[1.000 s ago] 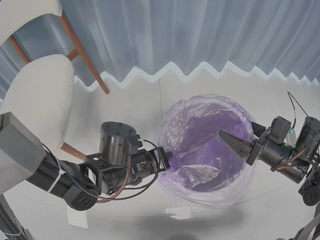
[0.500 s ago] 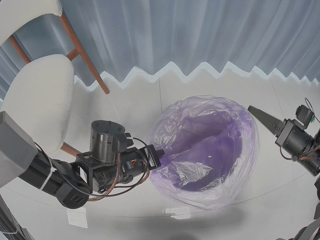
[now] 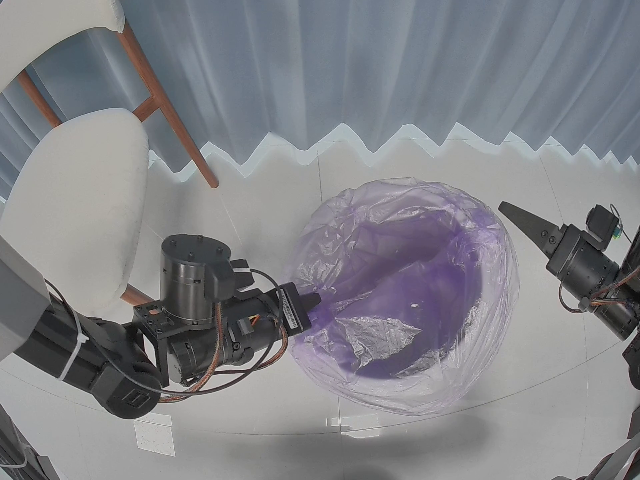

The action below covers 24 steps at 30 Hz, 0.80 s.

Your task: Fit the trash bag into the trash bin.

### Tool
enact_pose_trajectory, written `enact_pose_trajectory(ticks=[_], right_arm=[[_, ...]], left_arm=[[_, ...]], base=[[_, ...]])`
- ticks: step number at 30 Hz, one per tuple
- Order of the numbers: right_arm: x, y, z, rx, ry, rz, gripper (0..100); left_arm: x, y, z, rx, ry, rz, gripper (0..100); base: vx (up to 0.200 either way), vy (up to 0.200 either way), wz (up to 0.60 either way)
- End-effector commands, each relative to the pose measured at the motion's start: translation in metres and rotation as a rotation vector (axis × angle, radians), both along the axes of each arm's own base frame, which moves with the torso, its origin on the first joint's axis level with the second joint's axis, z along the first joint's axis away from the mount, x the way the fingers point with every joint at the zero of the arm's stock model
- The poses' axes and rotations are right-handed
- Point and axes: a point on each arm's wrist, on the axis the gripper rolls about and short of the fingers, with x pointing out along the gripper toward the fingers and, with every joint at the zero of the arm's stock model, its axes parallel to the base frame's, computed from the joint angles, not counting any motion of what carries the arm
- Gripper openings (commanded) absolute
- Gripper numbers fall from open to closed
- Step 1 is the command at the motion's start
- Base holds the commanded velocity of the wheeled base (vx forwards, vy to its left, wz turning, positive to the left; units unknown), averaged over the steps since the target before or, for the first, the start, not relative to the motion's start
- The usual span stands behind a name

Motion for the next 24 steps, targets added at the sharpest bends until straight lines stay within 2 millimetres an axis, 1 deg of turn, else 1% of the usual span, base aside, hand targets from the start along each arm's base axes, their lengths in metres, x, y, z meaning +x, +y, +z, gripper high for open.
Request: enact_pose_trajectory(ticks=[1, 4, 5, 8, 15, 24], right_arm=[[0.013, 0.006, -0.013, -0.029, 0.048, 0.004, 100], [0.019, 0.008, -0.015, -0.034, 0.049, 0.007, 100], [0.021, 0.009, -0.013, -0.03, 0.042, 0.006, 0], [0.022, 0.01, -0.01, -0.021, 0.033, 0.009, 0], [0.024, 0.01, -0.01, -0.019, 0.034, 0.009, 0], [0.035, 0.01, -0.022, -0.034, 0.076, -0.008, 0]], left_arm=[[-0.003, 0.002, 0.005, -0.011, -0.011, -0.001, 0], [-0.004, 0.002, 0.008, -0.016, -0.017, -0.003, 0], [-0.004, 0.002, 0.008, -0.017, -0.018, -0.003, 0], [-0.004, 0.002, 0.009, -0.018, -0.019, -0.004, 0], [-0.006, 0.002, 0.011, -0.023, -0.026, -0.006, 0], [-0.013, 0.007, 0.029, -0.064, -0.066, -0.02, 0]], base=[[0.0, 0.0, 0.0], [0.0, 0.0, 0.0], [0.0, 0.0, 0.0], [0.0, 0.0, 0.0], [0.0, 0.0, 0.0], [0.0, 0.0, 0.0]])
